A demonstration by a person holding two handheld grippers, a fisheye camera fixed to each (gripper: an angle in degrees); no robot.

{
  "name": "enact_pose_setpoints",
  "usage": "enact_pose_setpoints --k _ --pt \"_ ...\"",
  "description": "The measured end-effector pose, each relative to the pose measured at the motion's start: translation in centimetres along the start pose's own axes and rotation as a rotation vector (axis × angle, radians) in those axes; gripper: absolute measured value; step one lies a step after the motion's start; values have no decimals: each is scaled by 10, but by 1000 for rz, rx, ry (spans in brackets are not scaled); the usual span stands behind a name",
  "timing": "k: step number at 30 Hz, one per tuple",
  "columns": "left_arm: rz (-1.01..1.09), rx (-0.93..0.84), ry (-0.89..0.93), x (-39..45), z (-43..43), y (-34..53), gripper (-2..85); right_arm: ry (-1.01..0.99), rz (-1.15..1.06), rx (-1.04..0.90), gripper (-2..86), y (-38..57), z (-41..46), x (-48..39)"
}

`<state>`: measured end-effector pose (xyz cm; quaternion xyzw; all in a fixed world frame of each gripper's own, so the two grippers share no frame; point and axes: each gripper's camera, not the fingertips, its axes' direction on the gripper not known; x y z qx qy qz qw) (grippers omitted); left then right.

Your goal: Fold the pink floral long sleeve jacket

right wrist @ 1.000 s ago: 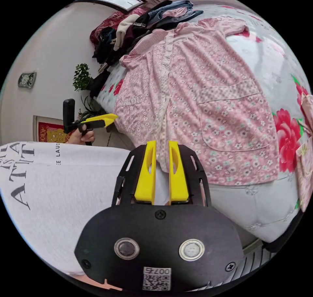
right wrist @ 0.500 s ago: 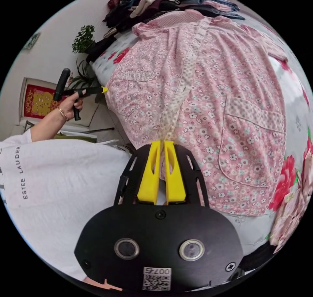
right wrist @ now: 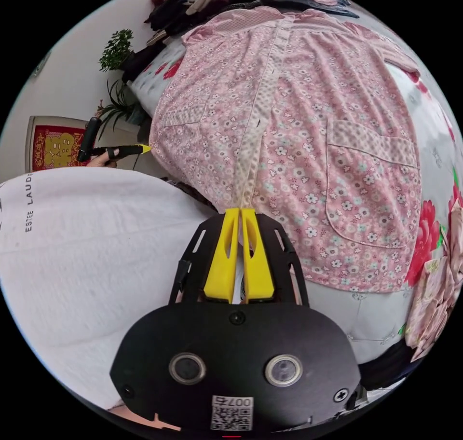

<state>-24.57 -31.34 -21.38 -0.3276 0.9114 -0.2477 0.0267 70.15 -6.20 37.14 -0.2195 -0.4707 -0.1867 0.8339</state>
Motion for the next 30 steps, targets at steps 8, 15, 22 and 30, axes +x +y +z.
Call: enact_pose_setpoints --k 8,15,22,30 --pt "-5 240 9 -32 -116 -68 70 134 153 222 5 -11 -54 -1" --pt "151 329 113 -30 -196 -264 119 133 192 259 4 -117 -45 -14" --pt "298 215 25 20 -196 -434 124 90 182 271 2 -209 -47 -28" --pt "367 84 -176 51 -160 -512 75 128 155 256 6 -257 -81 -10"
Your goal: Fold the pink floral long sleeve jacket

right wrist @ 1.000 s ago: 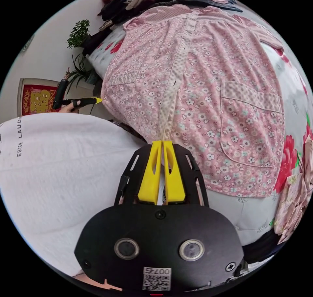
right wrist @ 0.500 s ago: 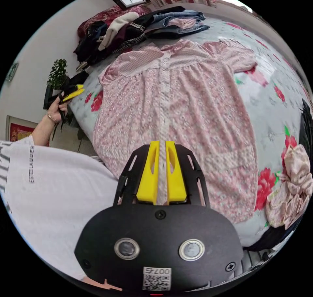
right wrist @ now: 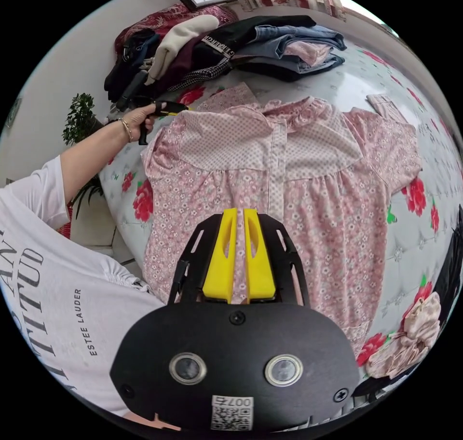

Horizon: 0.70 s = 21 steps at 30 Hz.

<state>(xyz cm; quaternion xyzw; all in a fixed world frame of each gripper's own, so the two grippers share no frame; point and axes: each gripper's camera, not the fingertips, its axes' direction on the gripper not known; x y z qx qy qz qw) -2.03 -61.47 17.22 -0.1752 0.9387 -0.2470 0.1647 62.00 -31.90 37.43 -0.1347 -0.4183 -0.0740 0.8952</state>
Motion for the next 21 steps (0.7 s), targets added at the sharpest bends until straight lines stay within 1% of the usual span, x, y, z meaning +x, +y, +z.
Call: enact_pose_setpoints --k 2,3,4,6,8,9,10,12,14,15,17,18,19,21 --pt "71 -23 -81 10 -2 -3 67 -26 -28 14 11 -16 -7 3" --pt "147 -24 -152 20 -4 -2 50 -33 -39 18 13 -22 -9 4" --pt "213 -18 -168 28 -7 1 21 -47 -62 30 17 -35 -15 6" --pt "223 13 -160 27 -13 6 1 -52 -101 34 24 -60 -21 8" --pt "160 33 -5 9 -22 8 -1 -52 -158 25 34 -99 -30 9" --pt "131 70 138 -2 -31 9 1 -50 -176 24 37 -109 -32 9" --pt "123 98 188 -8 -41 10 6 -48 -208 7 41 -130 -33 8" --pt "159 147 141 -4 -57 8 42 -65 -205 -52 47 -161 -28 14" --pt "200 161 132 3 -67 3 88 -130 -156 -199 56 -201 -11 29" --pt "198 117 143 7 -64 -4 107 -140 -143 -229 58 -208 -7 33" --pt "201 20 158 12 -52 -11 115 -181 -78 -346 65 -228 14 50" --pt "223 80 75 17 -57 -7 79 -202 -55 -381 66 -231 20 54" --pt "243 54 1 21 -56 -5 9 -248 -19 -448 66 -234 32 59" --pt "236 89 26 18 -63 -3 -2 -308 4 -540 60 -232 48 60"
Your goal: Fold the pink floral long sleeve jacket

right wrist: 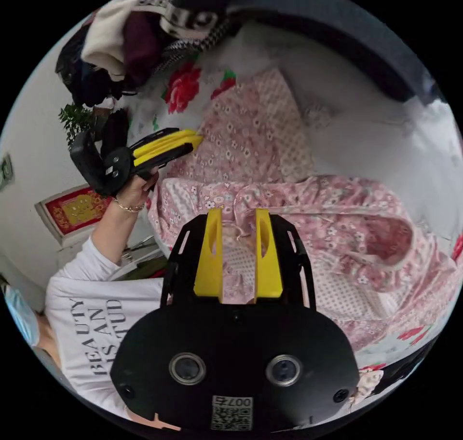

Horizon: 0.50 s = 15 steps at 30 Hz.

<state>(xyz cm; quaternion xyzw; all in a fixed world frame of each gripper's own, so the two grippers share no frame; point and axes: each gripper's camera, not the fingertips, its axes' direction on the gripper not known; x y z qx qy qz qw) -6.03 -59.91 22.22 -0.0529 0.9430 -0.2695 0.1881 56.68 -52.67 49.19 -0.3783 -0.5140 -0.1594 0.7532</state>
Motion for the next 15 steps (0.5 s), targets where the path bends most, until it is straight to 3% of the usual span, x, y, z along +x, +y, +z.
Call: enact_pose_setpoints --k 5,8,10,15 --pt "-187 99 100 -49 -42 25 -9 173 -78 -25 9 12 -9 -20" --pt "-317 300 40 -82 -114 69 -9 134 -176 160 1 32 -55 -34" --pt "-453 531 -21 -102 -176 127 -9 87 -192 297 0 44 -84 -36" --pt "-676 620 -149 -127 -219 223 -5 3 -97 378 5 44 -94 -12"
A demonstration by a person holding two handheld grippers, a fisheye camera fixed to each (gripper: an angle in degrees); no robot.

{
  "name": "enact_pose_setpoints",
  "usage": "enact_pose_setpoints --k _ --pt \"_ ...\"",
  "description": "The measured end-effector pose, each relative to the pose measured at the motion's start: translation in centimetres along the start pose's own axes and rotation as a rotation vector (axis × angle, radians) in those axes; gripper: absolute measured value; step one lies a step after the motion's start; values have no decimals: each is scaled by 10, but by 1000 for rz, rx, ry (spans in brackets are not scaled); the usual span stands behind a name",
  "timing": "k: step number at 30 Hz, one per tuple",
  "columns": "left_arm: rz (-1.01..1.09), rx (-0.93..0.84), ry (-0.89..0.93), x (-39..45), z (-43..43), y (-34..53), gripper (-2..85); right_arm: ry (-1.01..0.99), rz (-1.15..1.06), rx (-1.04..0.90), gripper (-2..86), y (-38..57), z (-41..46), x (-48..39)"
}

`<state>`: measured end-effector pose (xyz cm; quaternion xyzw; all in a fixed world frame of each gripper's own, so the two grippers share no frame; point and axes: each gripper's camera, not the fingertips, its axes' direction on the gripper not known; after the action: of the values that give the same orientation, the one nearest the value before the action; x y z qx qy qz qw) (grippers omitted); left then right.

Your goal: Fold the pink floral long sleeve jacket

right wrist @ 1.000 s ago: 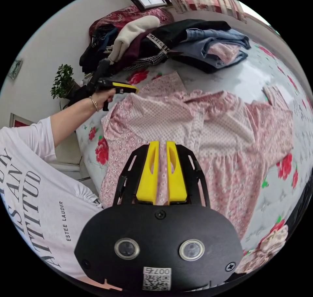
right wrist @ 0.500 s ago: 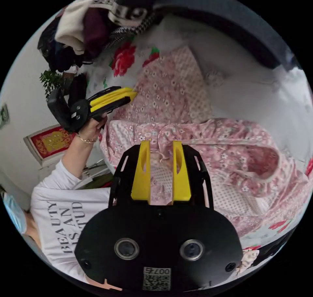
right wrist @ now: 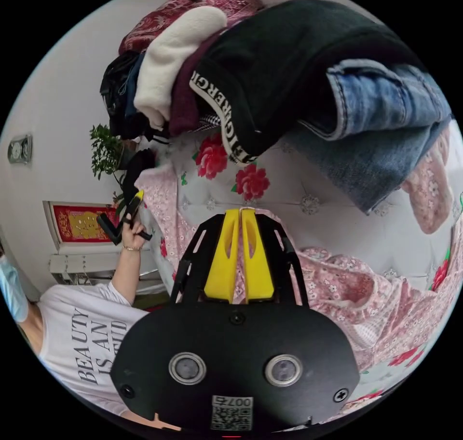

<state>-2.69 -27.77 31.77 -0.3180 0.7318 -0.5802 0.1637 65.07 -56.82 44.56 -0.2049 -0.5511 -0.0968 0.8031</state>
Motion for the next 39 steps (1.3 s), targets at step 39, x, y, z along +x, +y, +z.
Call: enact_pose_setpoints --k 39 --pt "-404 83 -199 -50 -165 2 5 80 -15 192 10 83 65 2"
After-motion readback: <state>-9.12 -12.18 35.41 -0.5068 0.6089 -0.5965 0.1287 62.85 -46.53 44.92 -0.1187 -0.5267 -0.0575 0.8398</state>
